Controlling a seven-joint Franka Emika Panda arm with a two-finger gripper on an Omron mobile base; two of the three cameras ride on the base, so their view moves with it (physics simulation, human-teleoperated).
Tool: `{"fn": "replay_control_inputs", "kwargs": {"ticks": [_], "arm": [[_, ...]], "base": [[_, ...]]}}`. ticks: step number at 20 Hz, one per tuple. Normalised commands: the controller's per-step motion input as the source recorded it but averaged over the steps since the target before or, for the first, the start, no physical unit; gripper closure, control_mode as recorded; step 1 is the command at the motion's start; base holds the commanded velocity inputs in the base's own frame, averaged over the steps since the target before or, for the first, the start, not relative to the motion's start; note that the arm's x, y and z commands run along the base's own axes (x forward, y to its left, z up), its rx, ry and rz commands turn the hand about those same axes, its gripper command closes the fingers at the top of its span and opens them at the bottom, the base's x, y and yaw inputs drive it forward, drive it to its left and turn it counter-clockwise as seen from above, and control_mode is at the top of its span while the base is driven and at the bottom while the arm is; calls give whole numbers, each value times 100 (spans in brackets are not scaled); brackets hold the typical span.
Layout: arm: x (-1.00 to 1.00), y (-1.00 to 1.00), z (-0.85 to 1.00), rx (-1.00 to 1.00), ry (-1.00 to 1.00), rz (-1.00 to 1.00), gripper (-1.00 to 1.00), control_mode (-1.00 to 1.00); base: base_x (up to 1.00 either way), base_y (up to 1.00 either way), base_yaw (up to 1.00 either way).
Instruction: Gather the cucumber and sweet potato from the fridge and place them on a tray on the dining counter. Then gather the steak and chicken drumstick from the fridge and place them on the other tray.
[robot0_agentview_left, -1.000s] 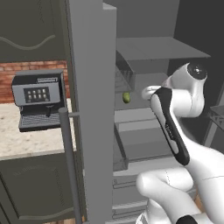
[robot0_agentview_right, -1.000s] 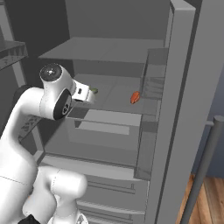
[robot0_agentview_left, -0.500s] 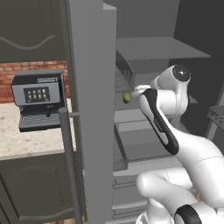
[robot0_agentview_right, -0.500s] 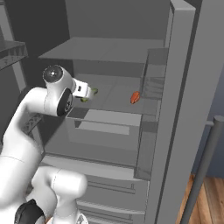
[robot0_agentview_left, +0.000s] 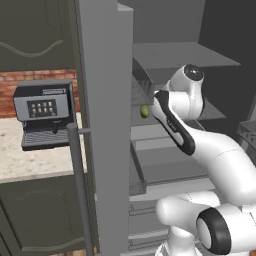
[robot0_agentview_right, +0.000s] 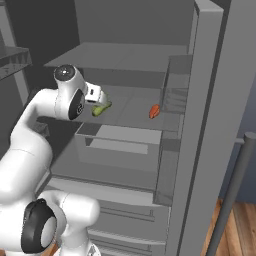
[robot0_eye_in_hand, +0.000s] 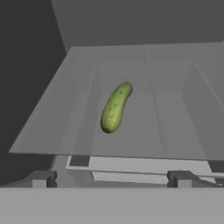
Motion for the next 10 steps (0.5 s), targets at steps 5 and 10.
{"fn": "replay_control_inputs", "kwargs": {"ticks": [5,10], "arm": [[24,13,-26,-3,-6,0,-100,-100],[36,2,-19,-3,7,0,-100,-100]], "base": [[0,0,0],[0,0,0]]}}
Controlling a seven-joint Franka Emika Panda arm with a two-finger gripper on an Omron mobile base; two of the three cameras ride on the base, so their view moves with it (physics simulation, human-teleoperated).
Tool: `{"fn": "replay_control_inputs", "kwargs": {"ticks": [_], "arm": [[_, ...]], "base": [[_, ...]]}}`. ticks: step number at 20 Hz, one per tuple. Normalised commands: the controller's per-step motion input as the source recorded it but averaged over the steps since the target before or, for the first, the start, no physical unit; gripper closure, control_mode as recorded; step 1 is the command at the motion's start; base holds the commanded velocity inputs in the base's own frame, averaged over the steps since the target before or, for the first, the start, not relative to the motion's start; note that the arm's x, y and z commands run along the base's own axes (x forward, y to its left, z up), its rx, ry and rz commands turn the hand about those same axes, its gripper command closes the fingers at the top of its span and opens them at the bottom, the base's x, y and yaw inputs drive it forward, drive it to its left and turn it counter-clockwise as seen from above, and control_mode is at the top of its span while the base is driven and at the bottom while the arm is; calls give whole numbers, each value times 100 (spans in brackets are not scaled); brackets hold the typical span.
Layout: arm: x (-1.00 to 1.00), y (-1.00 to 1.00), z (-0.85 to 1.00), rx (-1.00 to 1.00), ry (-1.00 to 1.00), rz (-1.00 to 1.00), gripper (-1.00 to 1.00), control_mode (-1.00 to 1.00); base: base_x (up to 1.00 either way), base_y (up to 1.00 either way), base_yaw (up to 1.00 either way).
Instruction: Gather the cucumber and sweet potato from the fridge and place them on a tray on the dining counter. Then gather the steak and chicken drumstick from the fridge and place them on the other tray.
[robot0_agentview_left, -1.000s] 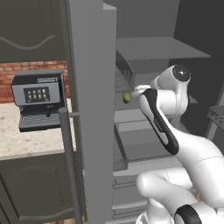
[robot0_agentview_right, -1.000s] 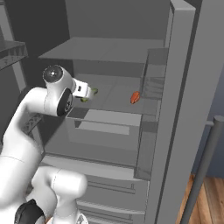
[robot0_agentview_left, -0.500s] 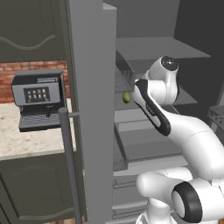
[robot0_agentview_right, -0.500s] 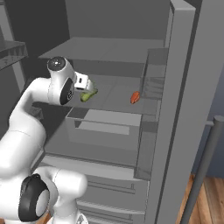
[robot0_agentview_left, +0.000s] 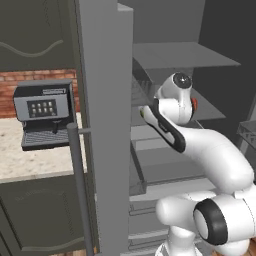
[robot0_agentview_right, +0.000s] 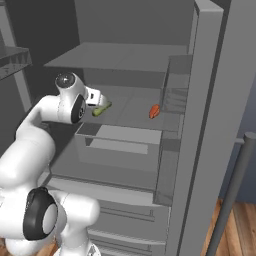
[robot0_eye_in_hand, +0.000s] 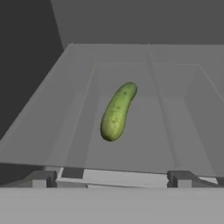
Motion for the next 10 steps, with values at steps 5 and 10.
{"fn": "replay_control_inputs", "kwargs": {"ticks": [5,10], "arm": [[37,1,-21,-1,6,0,-100,-100],[29,0,-26,0,0,0,-100,-100]], "base": [[0,0,0],[0,0,0]]}}
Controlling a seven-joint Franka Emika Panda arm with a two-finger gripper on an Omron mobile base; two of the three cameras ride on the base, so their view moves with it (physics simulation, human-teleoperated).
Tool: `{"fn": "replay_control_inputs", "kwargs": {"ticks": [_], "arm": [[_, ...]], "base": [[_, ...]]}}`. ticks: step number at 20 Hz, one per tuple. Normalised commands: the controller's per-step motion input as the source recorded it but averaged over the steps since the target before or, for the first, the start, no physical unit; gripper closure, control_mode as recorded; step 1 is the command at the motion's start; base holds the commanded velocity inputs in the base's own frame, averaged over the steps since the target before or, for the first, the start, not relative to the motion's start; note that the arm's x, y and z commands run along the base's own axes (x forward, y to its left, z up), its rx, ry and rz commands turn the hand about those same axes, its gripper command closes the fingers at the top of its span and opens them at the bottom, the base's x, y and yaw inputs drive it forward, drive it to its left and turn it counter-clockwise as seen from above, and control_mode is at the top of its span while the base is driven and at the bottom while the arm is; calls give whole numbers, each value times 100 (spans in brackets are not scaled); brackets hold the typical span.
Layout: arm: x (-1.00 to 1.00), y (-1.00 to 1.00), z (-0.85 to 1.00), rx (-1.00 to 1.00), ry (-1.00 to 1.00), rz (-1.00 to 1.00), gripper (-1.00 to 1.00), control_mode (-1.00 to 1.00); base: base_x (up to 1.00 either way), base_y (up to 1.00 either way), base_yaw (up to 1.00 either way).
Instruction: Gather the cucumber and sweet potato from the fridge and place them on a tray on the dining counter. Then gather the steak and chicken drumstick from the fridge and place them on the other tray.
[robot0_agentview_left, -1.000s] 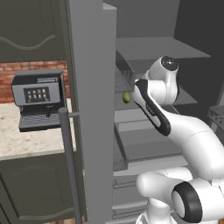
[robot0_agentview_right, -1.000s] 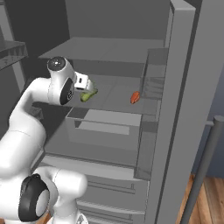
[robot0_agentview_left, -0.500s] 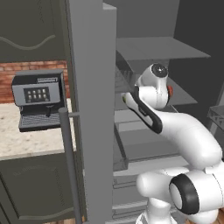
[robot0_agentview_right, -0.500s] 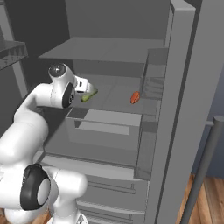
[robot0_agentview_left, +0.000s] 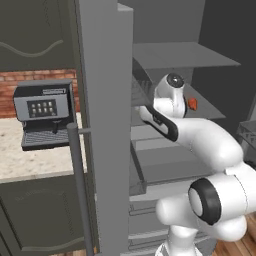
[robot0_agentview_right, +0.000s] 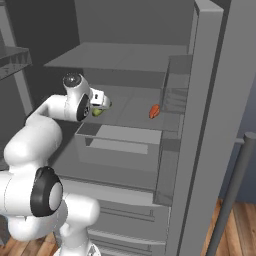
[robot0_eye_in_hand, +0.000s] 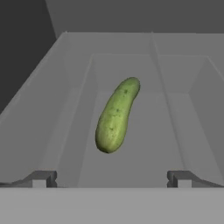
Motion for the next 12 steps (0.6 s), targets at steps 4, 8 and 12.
{"fn": "replay_control_inputs", "kwargs": {"ticks": [4,8,12], "arm": [[27,0,-25,-2,0,0,-100,-100],[27,4,-25,-4,0,0,-100,-100],[24,7,-28,-5,0,0,-100,-100]], "base": [[0,0,0],[0,0,0],[0,0,0]]}}
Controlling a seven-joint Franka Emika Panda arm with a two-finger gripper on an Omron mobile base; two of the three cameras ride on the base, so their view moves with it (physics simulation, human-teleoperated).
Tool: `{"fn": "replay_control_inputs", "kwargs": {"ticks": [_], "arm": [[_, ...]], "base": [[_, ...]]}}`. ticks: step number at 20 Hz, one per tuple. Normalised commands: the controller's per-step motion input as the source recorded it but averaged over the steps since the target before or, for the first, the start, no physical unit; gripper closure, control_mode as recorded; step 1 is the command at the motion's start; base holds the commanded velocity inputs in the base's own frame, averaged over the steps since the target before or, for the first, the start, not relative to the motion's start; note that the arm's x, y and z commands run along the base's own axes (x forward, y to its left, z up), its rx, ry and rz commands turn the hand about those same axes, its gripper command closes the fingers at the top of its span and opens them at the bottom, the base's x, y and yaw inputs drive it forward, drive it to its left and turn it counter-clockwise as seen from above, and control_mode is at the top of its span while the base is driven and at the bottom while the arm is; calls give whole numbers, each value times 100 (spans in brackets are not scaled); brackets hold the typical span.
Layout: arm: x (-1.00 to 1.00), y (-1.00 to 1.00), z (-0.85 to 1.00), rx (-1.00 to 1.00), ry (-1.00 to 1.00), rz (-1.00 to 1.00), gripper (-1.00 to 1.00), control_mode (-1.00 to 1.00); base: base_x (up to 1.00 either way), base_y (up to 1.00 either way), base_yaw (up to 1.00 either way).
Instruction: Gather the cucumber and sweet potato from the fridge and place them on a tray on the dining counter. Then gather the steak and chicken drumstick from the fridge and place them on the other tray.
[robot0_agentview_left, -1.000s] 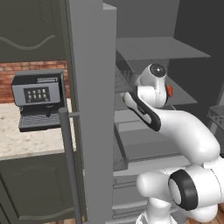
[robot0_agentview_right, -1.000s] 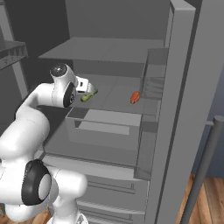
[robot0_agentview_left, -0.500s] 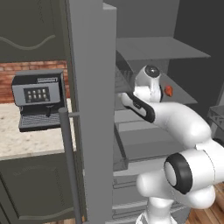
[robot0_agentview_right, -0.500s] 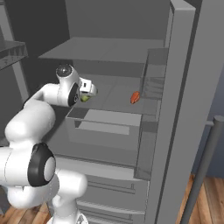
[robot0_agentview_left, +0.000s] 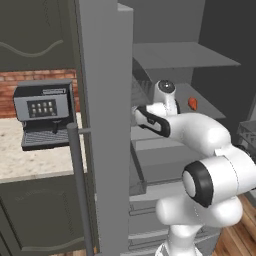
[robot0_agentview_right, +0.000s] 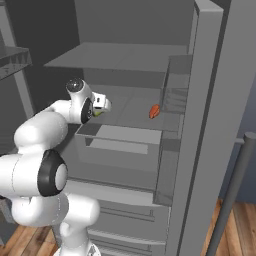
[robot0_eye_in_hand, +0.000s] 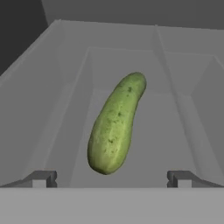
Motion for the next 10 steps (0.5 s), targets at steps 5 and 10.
{"fn": "replay_control_inputs", "kwargs": {"ticks": [5,10], "arm": [[24,4,-24,-1,0,0,-100,-100],[23,0,-10,0,0,0,-100,-100]], "base": [[0,0,0],[0,0,0]]}}
